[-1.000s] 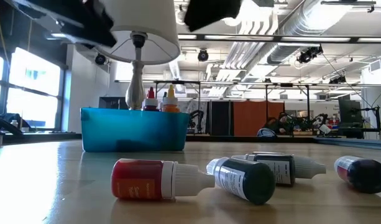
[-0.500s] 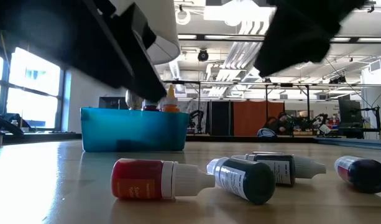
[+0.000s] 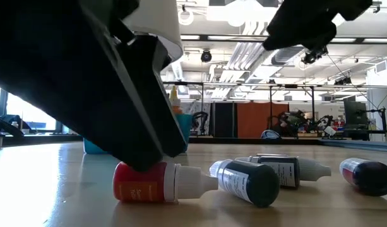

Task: Pick & Place food coloring
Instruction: Put the small orange food coloring bottle into the blue bin

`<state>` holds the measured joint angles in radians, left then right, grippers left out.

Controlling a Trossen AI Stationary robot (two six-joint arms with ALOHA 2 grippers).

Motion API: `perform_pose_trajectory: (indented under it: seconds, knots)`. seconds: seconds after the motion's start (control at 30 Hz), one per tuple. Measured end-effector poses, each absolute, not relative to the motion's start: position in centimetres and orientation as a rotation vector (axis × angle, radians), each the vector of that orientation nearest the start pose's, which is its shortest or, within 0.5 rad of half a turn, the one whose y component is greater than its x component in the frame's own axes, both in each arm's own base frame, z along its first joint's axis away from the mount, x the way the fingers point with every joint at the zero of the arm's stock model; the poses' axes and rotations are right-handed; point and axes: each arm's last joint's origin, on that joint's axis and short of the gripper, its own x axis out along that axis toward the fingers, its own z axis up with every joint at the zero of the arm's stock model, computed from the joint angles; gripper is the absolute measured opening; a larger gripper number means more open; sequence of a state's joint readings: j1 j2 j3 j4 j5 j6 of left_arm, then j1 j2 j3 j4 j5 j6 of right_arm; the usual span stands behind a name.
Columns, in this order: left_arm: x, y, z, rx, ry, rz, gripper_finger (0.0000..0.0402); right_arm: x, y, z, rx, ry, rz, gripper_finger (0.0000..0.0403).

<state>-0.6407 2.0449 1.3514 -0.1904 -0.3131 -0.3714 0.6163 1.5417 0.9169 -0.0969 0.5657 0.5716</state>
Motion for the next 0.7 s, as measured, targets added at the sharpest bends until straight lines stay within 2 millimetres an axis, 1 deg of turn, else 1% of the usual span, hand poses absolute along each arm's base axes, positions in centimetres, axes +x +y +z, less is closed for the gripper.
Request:
perform_pose_trajectory:
  seconds: [0.17,0.3,0.4,0.47,0.57,0.7]
  knots:
    - [34.8,-24.0,15.1,0.060,0.877,-0.104,0.0186,27.0,17.3,21.7,0.128,0.539,-0.062,0.0133]
    - [34.6,-24.0,14.8,0.037,0.908,-0.103,0.0186,27.2,17.4,22.0,0.126,0.504,-0.043,0.0133]
    - [34.4,-23.9,14.7,0.051,0.922,-0.089,0.0186,27.2,17.5,22.0,0.126,0.505,-0.039,0.0133]
    - [34.4,-23.9,14.1,0.063,0.935,-0.078,0.0184,27.2,17.5,22.0,0.127,0.505,-0.038,0.0133]
    - [34.5,-23.9,13.9,0.080,0.939,-0.079,0.0168,27.2,17.5,22.0,0.123,0.506,-0.037,0.0133]
    - [34.7,-23.8,13.5,0.088,0.946,-0.106,0.0132,27.2,17.5,22.0,0.082,0.505,-0.026,0.0133]
